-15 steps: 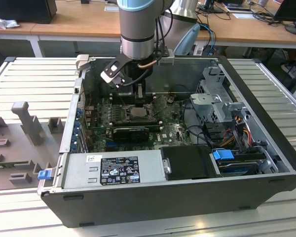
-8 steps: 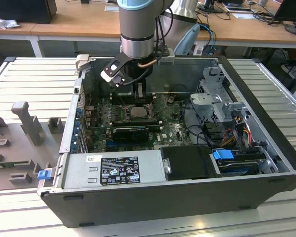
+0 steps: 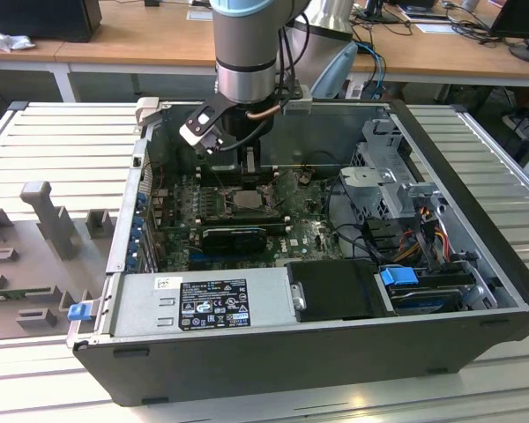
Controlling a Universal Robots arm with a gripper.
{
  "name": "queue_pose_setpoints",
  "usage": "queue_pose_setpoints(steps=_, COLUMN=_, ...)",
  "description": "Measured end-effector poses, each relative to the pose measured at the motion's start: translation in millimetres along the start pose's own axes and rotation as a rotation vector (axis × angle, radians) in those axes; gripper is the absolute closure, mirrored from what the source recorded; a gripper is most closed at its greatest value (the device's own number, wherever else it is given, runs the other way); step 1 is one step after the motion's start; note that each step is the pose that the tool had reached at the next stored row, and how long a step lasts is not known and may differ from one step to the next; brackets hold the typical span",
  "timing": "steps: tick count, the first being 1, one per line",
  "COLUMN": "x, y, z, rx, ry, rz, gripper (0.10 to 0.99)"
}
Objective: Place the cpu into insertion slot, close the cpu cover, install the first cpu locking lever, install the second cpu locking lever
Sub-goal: 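Close the cpu cover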
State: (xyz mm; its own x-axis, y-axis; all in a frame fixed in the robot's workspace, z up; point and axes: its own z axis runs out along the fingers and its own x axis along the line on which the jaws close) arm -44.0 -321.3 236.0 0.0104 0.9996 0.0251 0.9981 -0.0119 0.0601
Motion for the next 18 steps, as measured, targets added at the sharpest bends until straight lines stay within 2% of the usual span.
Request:
queue_pose_setpoints(steps=10, x=0.0, y=0.2, z=-3.6, rx=0.0, ry=0.0001, rz=0.001, gripper=0.98)
queue_pose_setpoints(steps=18, x=0.2, y=0.7, z=-11.0, rx=0.0, ry=0.0011, rz=0.001, gripper=0.98)
